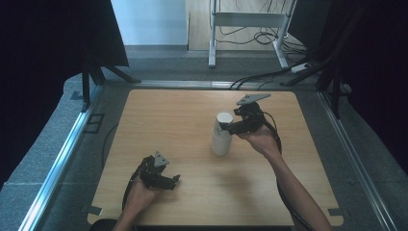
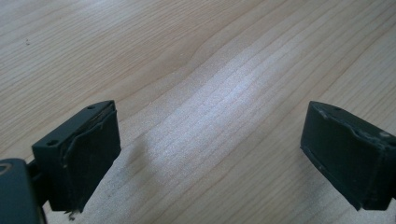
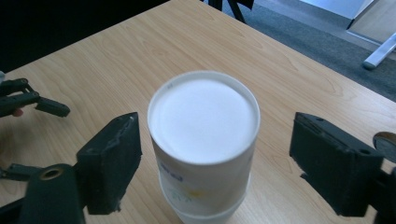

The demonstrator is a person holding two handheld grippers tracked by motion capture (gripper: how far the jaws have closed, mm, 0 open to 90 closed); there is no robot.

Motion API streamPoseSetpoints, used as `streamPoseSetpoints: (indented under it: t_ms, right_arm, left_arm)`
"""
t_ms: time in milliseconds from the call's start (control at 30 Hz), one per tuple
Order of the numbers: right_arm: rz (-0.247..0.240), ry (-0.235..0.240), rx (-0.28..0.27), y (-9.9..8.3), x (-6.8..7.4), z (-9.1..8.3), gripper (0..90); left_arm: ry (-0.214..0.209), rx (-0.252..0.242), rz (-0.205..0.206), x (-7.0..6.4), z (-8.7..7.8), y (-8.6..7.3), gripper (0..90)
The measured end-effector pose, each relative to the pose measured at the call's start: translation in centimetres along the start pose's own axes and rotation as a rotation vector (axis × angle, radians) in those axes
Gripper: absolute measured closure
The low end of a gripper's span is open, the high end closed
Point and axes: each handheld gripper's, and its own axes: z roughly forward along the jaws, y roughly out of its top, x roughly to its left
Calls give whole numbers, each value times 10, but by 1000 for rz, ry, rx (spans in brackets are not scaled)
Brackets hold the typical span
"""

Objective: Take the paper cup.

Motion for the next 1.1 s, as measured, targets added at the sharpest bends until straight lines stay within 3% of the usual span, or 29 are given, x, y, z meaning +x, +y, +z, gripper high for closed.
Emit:
streamPoseSetpoints:
  t_ms: [333, 733, 1100]
  right_arm:
    - [-22, 10, 37, 12, 4, 5, 353]
    - [-50, -13, 45, 25, 8, -4, 368]
    - [-81, -12, 32, 46, 12, -24, 371]
  left_arm:
    - [0, 10, 4, -1, 1, 0, 48]
    - [0, 9, 2, -1, 1, 1, 50]
    - [-56, -16, -26, 1, -3, 3, 33]
